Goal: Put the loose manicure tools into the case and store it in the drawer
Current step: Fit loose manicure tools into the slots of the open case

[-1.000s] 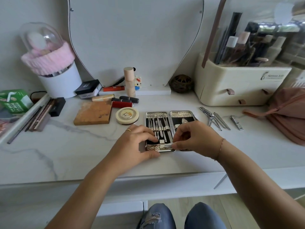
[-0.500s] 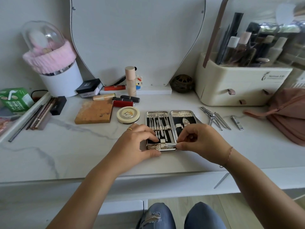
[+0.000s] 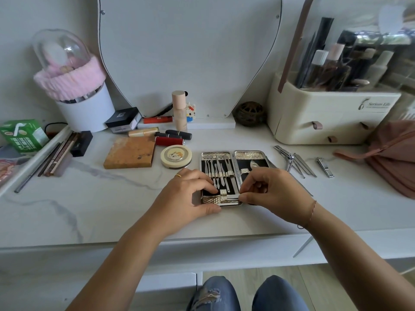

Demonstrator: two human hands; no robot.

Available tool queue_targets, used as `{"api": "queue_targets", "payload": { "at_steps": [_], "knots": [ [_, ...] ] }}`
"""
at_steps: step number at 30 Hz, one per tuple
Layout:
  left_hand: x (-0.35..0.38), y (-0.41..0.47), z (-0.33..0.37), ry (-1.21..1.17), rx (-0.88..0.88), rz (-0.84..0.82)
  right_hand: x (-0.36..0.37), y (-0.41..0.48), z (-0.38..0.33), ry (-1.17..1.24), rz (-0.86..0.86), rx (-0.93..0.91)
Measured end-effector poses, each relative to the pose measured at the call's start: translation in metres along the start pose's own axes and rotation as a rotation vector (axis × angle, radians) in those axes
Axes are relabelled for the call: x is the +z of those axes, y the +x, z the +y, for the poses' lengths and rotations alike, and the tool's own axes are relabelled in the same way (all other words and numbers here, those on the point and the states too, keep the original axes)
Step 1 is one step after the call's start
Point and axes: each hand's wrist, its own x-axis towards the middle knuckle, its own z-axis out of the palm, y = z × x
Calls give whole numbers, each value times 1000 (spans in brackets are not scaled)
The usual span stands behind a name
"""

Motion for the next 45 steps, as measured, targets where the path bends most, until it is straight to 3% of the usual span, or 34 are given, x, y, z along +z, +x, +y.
{"api": "queue_targets", "payload": {
  "at_steps": [25,33,38,45],
  "knots": [
    [0,0,-2,-6,-24,33,25,8,-14,-1,6,-9],
    [0,-1,-1,-29,-35,22,17,7,-12,65,-26,74],
    [-1,-1,0,-47,-50,22,16,1,-6,-57,3,33],
    [-2,-1,2,-45,-64,10,18,-1,-5,-33,23,13]
  ]
}}
